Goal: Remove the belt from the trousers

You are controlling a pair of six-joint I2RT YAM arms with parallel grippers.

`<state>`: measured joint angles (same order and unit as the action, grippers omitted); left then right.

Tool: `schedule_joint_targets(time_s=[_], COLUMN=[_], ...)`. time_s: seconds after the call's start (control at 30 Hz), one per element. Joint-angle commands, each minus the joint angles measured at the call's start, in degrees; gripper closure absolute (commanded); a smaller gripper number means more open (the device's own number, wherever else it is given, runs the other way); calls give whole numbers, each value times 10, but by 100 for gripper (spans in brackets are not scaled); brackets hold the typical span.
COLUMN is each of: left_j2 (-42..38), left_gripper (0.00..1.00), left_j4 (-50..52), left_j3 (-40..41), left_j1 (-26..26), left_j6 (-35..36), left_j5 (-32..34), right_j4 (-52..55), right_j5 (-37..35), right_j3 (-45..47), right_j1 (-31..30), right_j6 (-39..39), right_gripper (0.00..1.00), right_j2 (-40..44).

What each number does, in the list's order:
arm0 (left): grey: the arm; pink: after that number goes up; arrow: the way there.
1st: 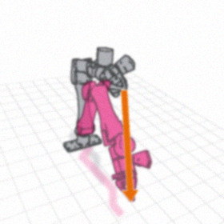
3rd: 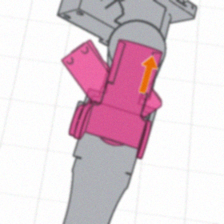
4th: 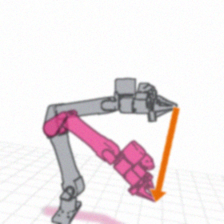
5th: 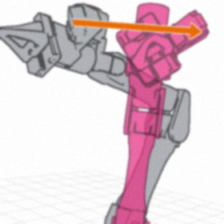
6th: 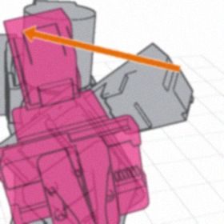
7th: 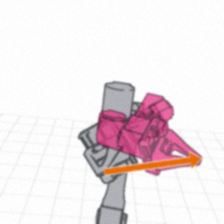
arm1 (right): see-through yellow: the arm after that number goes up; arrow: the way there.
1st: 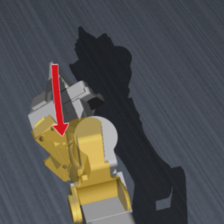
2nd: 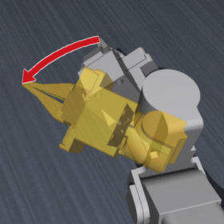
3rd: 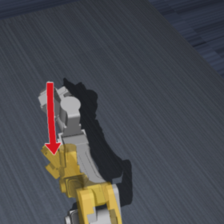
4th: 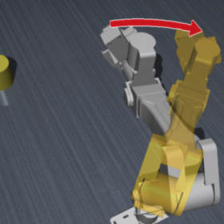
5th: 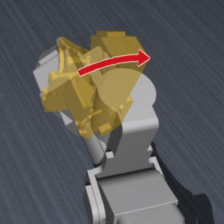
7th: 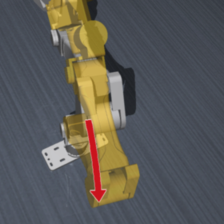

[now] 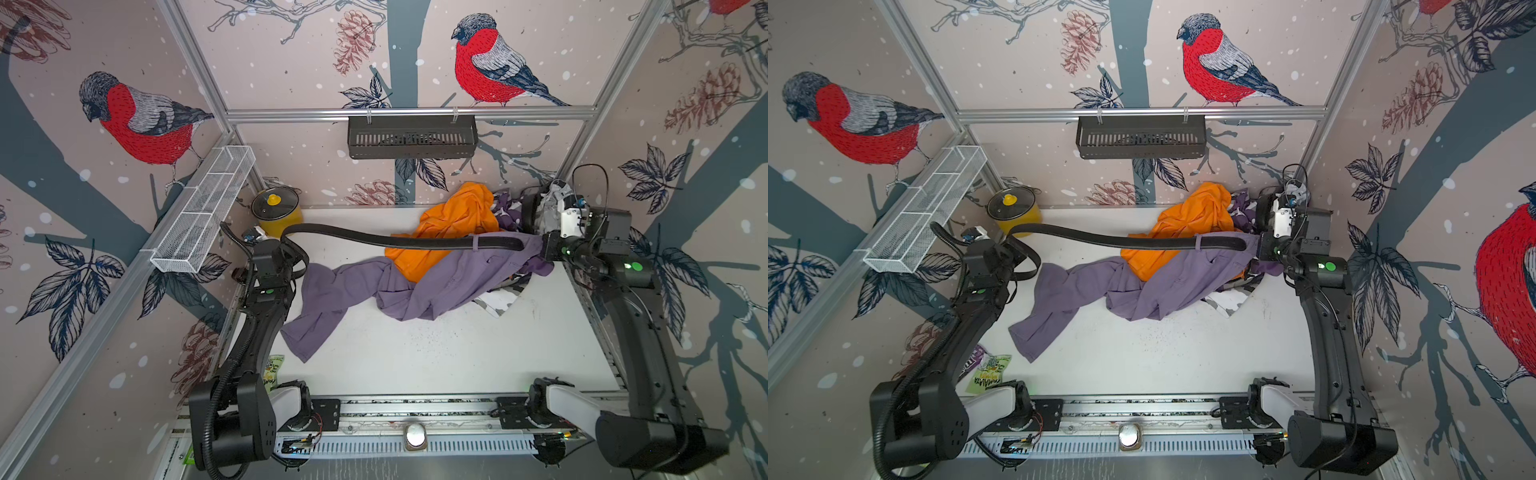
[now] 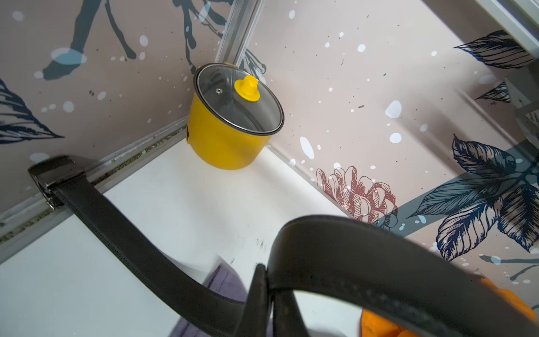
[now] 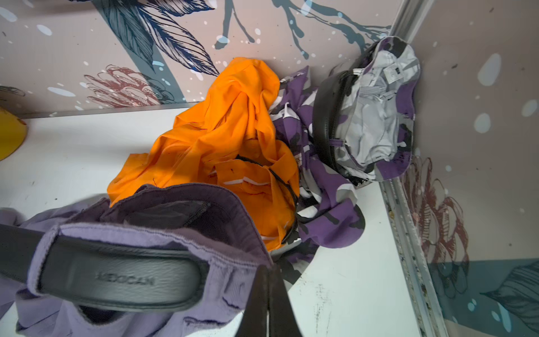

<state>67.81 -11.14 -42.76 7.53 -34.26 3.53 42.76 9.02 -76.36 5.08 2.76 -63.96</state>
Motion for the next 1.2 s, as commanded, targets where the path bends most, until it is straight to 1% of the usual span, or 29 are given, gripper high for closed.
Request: schedule_joint_targets(time_s=[0.0,0.03,0.1,0.17,0.23,0.3,0.33,0.37,0.4,0.43,0.47,0.53,0.6,0.67,0.7,0.77,0.8,0.93,1.03,1.17], left_j2=[19,31,53,66,71,81,92,106,117,121,117,101,98,113,125,149,165,241,303,366], left_gripper=[100,100,100,100,100,100,86,50,22,8,0,0,0,0,0,0,0,0,0,0], left_j4=[-16,-6,27,44,44,35,37,55,76,92,105,120,130,141,140,114,96,27,17,16], left_j3=[-12,-24,-49,-57,-46,-31,-31,-40,-51,-60,-70,-91,-123,-164,-181,-203,-209,-240,-283,-336], left_j1=[-14,-34,-94,-140,-161,-163,-163,-164,-169,-178,-198,-255,-318,-372,-398,-440,-457,-493,-521,-531], left_j6=[12,23,55,68,61,43,42,38,36,41,58,105,155,195,213,252,267,297,333,358], left_j5=[-83,-89,-66,-39,-21,-25,-34,-40,-35,-21,5,75,131,162,163,125,96,-53,-96,-107], right_j4=[-37,-40,-49,-52,-51,-58,-60,-61,-62,-63,-62,-59,-59,-61,-62,-65,-66,-67,-66,-68], right_j5=[2,5,4,-8,-18,-16,-13,-12,-11,-11,-10,-11,-12,-11,-10,-9,-8,-5,-3,5], right_j3=[3,3,2,-2,-6,-1,0,1,1,1,0,-3,-3,-3,-3,-1,-1,-2,-3,-5], right_j1=[-2,-8,-31,-52,-64,-70,-71,-73,-76,-80,-82,-87,-90,-91,-92,-93,-93,-93,-93,-93], right_j6=[5,6,4,7,9,10,10,11,11,10,9,8,8,8,8,9,9,9,7,5], right_gripper=[100,100,100,100,100,100,100,100,100,100,100,100,100,100,100,100,100,100,100,100], right_j2=[5,4,2,-3,-9,-12,-13,-15,-16,-16,-16,-15,-13,-12,-11,-8,-8,-6,-4,-3])
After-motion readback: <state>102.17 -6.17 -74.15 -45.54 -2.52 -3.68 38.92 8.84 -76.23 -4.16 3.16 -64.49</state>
